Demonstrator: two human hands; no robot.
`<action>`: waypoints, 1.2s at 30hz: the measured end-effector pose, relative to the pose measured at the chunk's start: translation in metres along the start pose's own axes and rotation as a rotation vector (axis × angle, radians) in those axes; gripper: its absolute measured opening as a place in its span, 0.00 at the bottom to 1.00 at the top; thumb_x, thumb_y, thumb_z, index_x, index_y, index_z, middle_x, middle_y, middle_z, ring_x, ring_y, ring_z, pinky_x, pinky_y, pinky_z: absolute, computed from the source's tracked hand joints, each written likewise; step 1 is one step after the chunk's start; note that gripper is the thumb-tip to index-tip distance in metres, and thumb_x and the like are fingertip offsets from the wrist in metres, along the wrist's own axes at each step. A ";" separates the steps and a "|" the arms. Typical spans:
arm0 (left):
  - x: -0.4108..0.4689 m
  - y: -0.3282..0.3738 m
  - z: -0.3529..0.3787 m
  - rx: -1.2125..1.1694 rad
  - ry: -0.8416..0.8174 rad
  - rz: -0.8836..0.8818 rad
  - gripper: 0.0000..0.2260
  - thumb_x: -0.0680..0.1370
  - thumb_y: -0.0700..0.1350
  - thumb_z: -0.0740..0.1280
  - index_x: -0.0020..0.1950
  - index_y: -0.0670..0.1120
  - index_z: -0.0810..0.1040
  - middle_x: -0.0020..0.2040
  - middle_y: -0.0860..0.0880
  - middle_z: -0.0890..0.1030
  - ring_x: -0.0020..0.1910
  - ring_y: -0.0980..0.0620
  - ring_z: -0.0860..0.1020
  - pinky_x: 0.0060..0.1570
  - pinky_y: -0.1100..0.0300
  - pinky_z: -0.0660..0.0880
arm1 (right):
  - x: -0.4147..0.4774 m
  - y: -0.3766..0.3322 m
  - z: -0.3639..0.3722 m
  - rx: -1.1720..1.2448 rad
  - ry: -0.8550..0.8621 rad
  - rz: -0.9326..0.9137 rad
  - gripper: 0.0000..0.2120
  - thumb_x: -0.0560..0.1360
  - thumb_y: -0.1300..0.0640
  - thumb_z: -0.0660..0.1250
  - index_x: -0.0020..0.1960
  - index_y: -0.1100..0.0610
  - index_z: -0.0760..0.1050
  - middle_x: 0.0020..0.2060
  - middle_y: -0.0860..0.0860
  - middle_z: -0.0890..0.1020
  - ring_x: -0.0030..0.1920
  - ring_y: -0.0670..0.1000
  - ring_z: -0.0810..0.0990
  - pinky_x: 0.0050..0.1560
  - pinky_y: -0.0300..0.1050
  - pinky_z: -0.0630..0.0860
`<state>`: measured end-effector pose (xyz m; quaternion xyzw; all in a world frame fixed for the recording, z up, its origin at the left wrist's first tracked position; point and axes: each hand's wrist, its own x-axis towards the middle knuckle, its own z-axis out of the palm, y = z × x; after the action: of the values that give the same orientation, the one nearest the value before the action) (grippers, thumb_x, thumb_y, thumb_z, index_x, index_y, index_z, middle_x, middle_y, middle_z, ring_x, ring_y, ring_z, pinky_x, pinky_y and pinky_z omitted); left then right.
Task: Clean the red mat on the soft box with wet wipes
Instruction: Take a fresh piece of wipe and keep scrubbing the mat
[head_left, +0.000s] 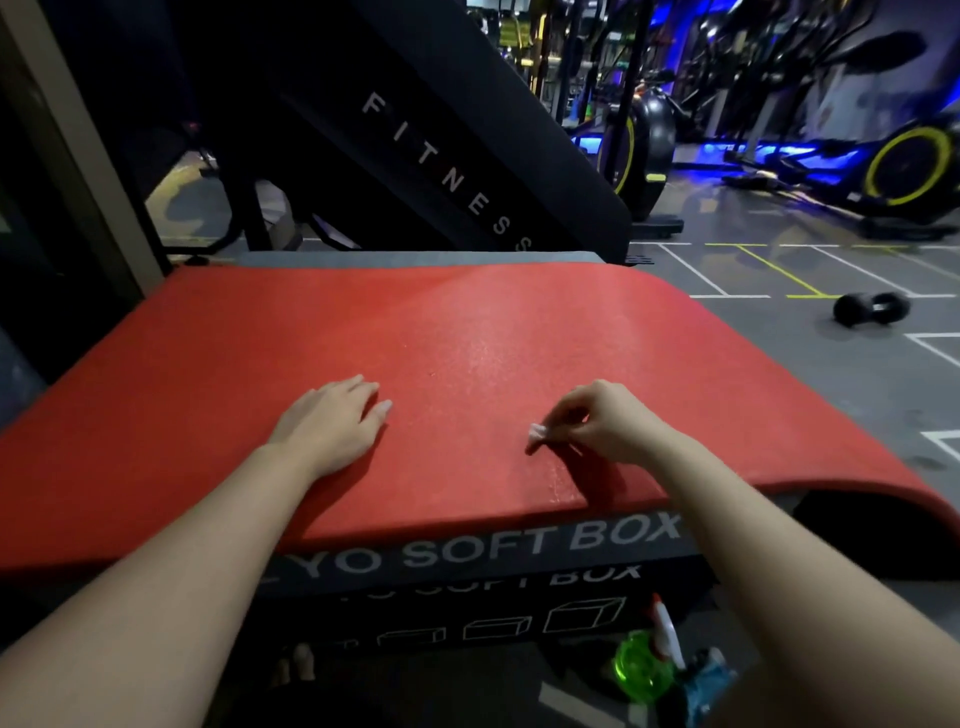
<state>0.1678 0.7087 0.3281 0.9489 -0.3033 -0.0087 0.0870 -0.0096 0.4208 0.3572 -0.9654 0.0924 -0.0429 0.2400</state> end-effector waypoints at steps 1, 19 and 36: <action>0.006 -0.004 0.000 -0.007 0.007 0.000 0.25 0.85 0.59 0.55 0.79 0.50 0.68 0.80 0.48 0.65 0.79 0.47 0.63 0.78 0.50 0.59 | -0.004 0.001 -0.010 0.006 -0.108 0.005 0.07 0.70 0.45 0.76 0.45 0.46 0.86 0.36 0.41 0.84 0.38 0.40 0.80 0.36 0.33 0.70; 0.098 -0.040 0.018 -0.066 0.122 0.007 0.22 0.85 0.57 0.56 0.77 0.51 0.70 0.80 0.49 0.65 0.80 0.50 0.61 0.78 0.48 0.57 | 0.108 0.017 -0.020 -0.010 -0.349 -0.006 0.07 0.66 0.43 0.78 0.41 0.44 0.85 0.33 0.45 0.83 0.33 0.41 0.76 0.36 0.40 0.72; 0.113 -0.050 0.042 0.023 0.130 -0.019 0.36 0.77 0.66 0.36 0.83 0.57 0.55 0.83 0.56 0.53 0.82 0.60 0.47 0.81 0.51 0.45 | 0.232 0.031 0.005 -0.207 0.066 -0.062 0.12 0.75 0.47 0.71 0.44 0.57 0.83 0.38 0.53 0.84 0.39 0.54 0.79 0.38 0.44 0.70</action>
<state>0.2856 0.6769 0.2821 0.9513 -0.2879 0.0557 0.0955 0.2130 0.3503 0.3471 -0.9855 0.0744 -0.0721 0.1343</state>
